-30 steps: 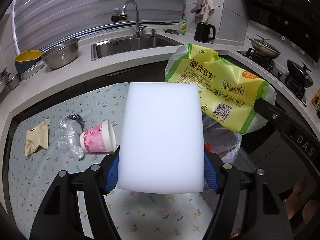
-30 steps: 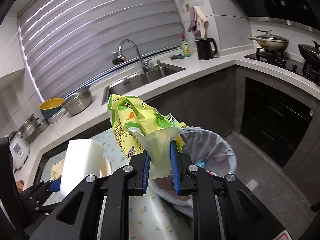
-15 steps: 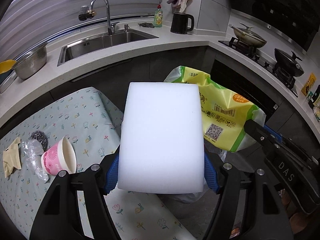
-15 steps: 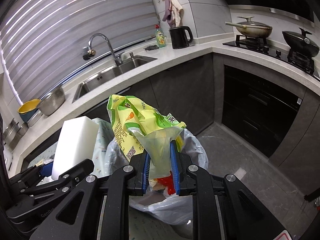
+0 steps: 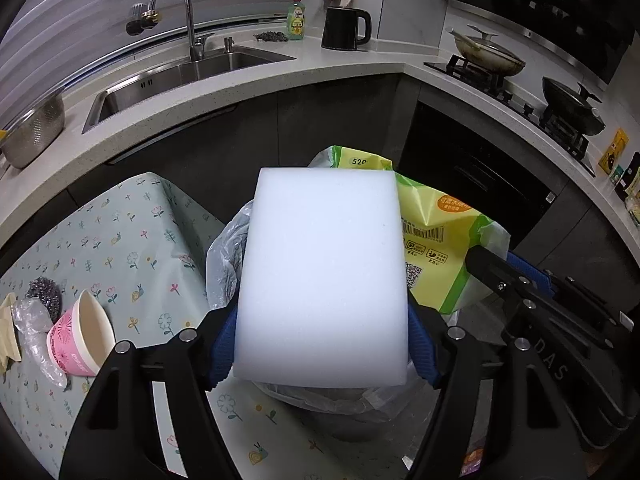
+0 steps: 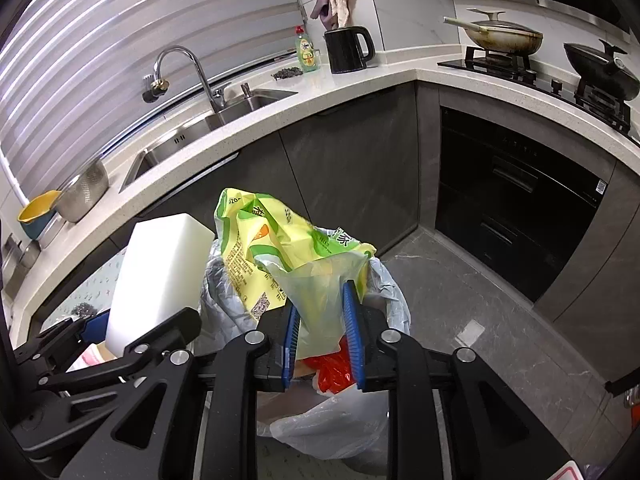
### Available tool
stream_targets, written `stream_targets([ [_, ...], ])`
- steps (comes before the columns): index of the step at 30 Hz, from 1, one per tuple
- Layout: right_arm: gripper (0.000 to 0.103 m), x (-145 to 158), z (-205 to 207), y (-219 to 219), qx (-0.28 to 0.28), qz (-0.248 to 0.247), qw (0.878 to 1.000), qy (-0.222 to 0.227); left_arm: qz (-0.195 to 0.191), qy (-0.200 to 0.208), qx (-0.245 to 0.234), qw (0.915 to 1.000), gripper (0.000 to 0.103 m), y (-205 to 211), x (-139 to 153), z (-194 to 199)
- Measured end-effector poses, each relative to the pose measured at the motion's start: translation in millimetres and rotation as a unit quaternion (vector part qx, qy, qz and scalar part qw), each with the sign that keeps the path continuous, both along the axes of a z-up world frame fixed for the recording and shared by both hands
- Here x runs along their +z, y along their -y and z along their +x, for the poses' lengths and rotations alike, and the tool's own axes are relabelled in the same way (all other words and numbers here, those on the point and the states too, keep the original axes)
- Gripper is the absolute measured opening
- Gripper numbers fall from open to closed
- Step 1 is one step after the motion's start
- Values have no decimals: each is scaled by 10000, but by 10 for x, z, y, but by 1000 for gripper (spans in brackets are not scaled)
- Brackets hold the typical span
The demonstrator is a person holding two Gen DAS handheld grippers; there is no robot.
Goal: Collect trash
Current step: 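Open both tools over the bin to drop the sponge and snack bag, then move both tools back from the bin over the table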
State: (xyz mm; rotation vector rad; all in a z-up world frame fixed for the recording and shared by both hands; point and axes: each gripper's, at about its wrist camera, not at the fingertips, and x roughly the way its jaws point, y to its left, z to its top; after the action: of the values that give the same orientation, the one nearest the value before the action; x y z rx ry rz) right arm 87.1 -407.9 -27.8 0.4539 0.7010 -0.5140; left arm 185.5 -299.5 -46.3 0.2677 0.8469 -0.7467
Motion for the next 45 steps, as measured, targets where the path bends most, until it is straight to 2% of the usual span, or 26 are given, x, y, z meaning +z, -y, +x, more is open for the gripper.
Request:
stream_targets([
  [6,28,-13,38,-1,-21,26,10000,21,-29,-3,160,9999,77,-71,-18,75],
  [15,32,68,50,-54,-20,-46,9999,110,-174,93,297,9994,84,-184,90,104],
  [21,35,113,46,-87,-25,-89,9998,151,-237,99,308,9992,84,-233,130,124],
  [28,40,184,29,-113,-57,-137,9996,233,-518,123,390,9978,88,-307,249,163],
  [35,41,221,20,-140,-57,-176,9995,262,-631,-73,433,9970,88,-352,270,273],
  [45,42,281,78,-321,203,-175,9995,179,-636,47,854,9943,88,-738,330,303],
])
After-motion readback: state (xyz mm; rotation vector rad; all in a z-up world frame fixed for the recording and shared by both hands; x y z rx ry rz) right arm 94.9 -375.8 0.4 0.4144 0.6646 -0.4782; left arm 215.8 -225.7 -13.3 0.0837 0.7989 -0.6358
